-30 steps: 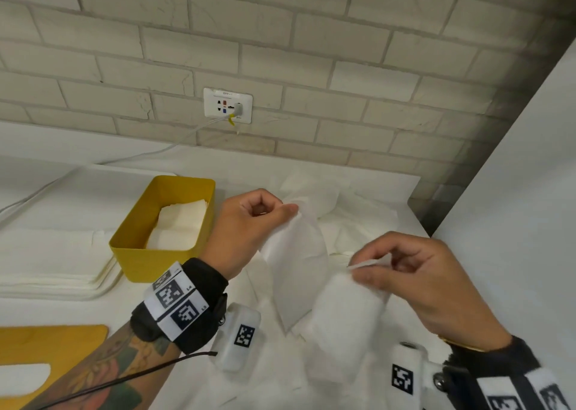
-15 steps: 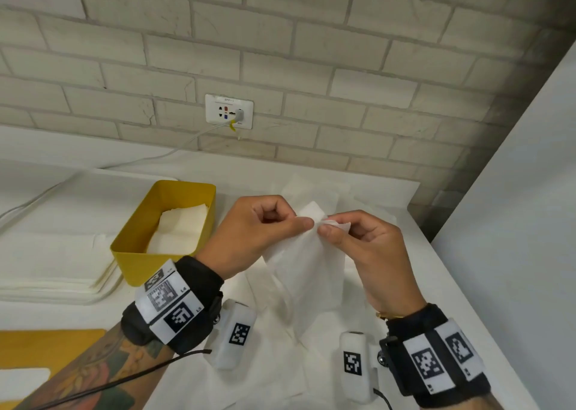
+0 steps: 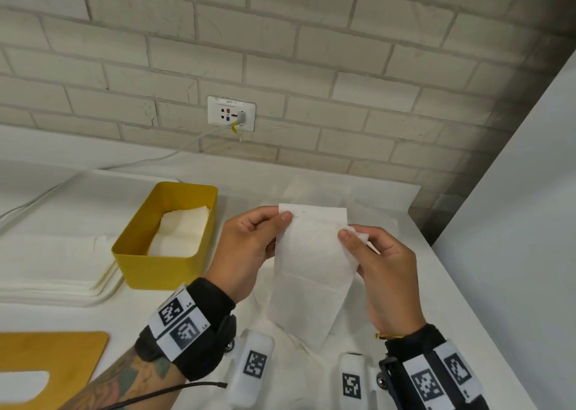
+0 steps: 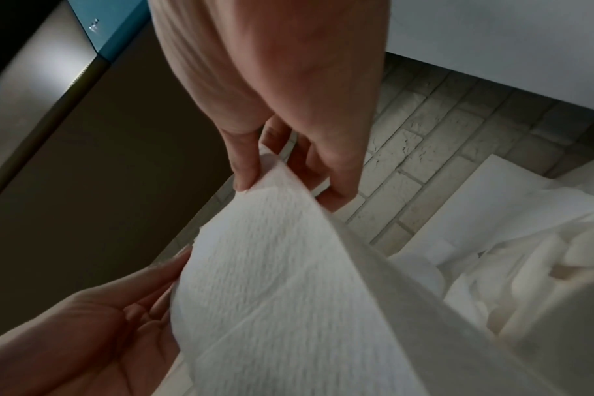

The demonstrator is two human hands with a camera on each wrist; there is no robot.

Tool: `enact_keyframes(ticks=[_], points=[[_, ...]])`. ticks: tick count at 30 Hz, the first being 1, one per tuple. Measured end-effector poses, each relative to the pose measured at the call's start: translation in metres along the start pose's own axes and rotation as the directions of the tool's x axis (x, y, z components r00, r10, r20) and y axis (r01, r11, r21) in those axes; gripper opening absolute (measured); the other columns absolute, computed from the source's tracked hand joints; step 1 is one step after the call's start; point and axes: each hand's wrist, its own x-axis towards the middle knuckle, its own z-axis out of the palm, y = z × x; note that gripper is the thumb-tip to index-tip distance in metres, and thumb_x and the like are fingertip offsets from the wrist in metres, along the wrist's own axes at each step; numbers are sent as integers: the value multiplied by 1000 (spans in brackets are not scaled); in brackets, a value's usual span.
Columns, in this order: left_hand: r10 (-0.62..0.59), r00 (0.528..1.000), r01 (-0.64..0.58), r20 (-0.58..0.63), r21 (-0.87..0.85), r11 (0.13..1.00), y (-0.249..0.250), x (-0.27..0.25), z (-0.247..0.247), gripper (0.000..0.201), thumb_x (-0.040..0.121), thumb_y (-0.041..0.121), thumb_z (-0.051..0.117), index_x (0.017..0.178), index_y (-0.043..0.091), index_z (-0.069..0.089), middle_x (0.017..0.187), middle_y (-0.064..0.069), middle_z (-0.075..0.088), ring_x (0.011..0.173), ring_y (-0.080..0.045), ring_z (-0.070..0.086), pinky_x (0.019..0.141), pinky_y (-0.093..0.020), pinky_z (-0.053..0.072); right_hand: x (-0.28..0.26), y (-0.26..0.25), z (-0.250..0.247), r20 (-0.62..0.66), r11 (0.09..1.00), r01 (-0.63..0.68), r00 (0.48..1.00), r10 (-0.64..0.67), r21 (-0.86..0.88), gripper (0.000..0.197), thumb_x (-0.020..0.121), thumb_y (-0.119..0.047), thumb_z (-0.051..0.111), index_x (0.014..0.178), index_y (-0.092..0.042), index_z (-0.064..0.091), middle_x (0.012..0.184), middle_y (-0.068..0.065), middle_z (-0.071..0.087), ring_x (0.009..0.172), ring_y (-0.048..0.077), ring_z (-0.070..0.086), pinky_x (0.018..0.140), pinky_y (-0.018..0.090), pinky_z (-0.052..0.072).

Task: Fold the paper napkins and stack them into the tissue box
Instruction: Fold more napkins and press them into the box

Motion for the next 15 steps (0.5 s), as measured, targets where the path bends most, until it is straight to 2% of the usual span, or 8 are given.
enact_keyframes(ticks=[2, 4, 5, 8, 12, 14, 15], points=[[19, 1000, -18, -7, 23, 1000, 0, 1, 1, 13, 96, 9, 65, 100, 9, 77, 97, -12, 79, 84, -22, 73, 76, -30, 62, 0, 0, -3, 14, 1000, 6, 1000, -6, -22, 7, 83, -13, 78, 90, -13, 79, 95, 9, 77, 96, 35, 72, 95, 56, 56], [35, 999, -35, -11, 48, 998, 1, 1, 3, 15, 97, 7, 63, 101, 11, 77, 97, -10, 79, 85, -20, 74, 76, -30, 62, -1, -4, -6, 47, 999, 21, 999, -19, -36, 13, 79, -20, 79, 92, -16, 79, 100, 7, 77, 99, 31, 72, 97, 56, 55], [45, 999, -45, -10, 62, 997, 1, 2, 3, 16, 98, 7, 63, 102, 12, 77, 96, -9, 80, 84, -18, 74, 75, -29, 61, -1, -7, -8, 74, 997, 47, 996, -43, -56, 17, 76, -25, 79, 92, -18, 80, 104, 3, 77, 103, 27, 71, 98, 53, 55], [66, 998, -66, -7, 81, 995, 0, 3, 2, 16, 99, 8, 62, 102, 14, 77, 92, -6, 79, 81, -15, 73, 70, -27, 59, -5, -19, -17, 191, 981, 167, 971, -147, -98, 11, 74, -27, 78, 84, -23, 80, 118, -3, 73, 115, 17, 66, 93, 30, 57], [52, 998, -51, -20, 37, 998, 2, 6, 1, 16, 99, 9, 62, 98, 14, 77, 90, -5, 78, 80, -16, 71, 69, -28, 58, -10, -39, -25, 361, 974, 212, 917, -171, -75, 8, 75, -33, 79, 78, -26, 77, 130, -4, 68, 127, 15, 60, 94, 26, 54], [54, 999, -54, -6, 24, 998, 4, 4, 3, 15, 98, 9, 63, 96, 13, 77, 90, -6, 77, 80, -17, 70, 66, -26, 57, -11, -46, -22, 358, 979, 194, 920, -159, -63, 3, 73, -31, 78, 76, -30, 77, 135, -10, 65, 131, 7, 55, 91, 15, 50], [51, 999, -51, 6, 15, 999, 4, 3, 5, 15, 97, 9, 63, 94, 12, 78, 89, -7, 76, 79, -18, 68, 65, -25, 56, -10, -46, -18, 333, 981, 184, 930, -155, -58, 4, 71, -30, 78, 75, -31, 78, 136, -12, 64, 132, 4, 54, 92, 14, 50]])
